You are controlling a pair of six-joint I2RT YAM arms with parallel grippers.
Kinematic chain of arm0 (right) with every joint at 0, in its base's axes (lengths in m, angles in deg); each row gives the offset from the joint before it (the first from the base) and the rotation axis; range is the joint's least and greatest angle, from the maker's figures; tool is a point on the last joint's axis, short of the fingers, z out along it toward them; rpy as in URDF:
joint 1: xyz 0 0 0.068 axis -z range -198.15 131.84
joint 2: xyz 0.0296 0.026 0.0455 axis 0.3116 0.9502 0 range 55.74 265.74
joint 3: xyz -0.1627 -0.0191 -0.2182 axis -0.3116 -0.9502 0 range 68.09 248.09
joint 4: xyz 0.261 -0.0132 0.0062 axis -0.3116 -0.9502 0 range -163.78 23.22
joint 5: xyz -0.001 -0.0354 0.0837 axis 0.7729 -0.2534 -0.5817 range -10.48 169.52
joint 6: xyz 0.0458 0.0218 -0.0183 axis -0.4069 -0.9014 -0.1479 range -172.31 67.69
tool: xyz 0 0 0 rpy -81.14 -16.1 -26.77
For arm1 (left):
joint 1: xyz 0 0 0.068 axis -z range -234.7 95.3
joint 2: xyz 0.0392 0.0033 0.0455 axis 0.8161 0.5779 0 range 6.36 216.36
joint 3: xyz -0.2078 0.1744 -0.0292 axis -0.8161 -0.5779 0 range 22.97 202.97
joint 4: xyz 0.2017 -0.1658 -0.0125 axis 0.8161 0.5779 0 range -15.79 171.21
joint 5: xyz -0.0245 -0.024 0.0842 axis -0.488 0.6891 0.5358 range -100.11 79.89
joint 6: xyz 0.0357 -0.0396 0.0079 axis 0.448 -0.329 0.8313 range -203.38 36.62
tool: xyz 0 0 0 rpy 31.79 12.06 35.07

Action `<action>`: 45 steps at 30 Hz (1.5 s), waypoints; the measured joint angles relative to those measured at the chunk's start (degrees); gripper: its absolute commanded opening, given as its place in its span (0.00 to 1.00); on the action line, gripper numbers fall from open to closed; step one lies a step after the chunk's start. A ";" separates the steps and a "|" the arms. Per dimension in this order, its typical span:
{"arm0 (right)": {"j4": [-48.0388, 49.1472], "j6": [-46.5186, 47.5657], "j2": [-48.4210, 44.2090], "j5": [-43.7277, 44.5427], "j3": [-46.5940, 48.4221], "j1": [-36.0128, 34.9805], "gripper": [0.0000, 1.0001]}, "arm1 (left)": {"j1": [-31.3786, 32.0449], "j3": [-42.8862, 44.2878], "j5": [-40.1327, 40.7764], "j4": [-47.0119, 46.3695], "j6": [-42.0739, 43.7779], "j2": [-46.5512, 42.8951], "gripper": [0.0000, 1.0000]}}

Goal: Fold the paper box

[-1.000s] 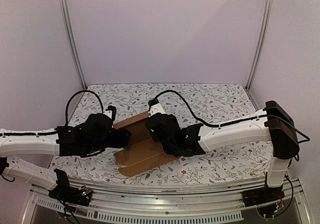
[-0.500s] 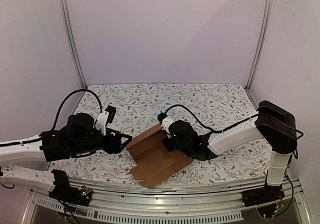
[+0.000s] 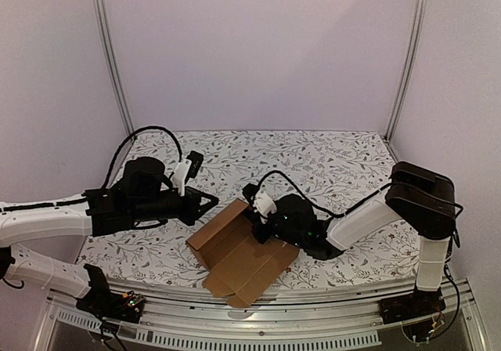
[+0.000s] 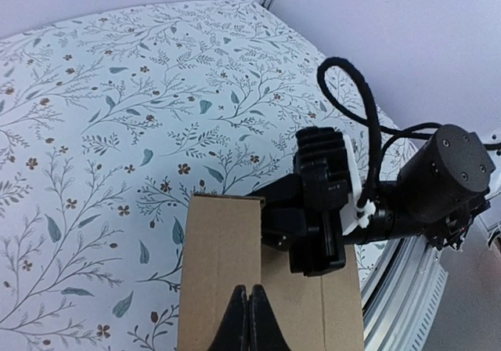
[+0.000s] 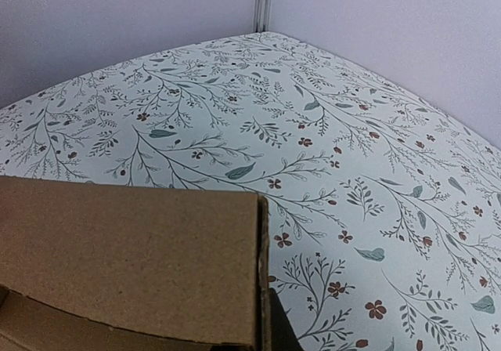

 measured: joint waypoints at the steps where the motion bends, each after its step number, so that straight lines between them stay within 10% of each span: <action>1: 1.09 0.07 0.59 -0.48 0.00 0.00 0.00 | -0.35 0.70 -0.74 -0.87 0.00 1.38 0.00; 20: 10.45 -0.28 6.60 -1.95 -0.44 0.00 0.00 | -3.06 7.10 -5.55 -15.87 -2.23 25.35 0.00; 45: 15.67 -3.89 11.54 -1.14 0.24 0.00 0.10 | -0.79 6.43 -2.73 -21.22 -4.17 31.74 0.00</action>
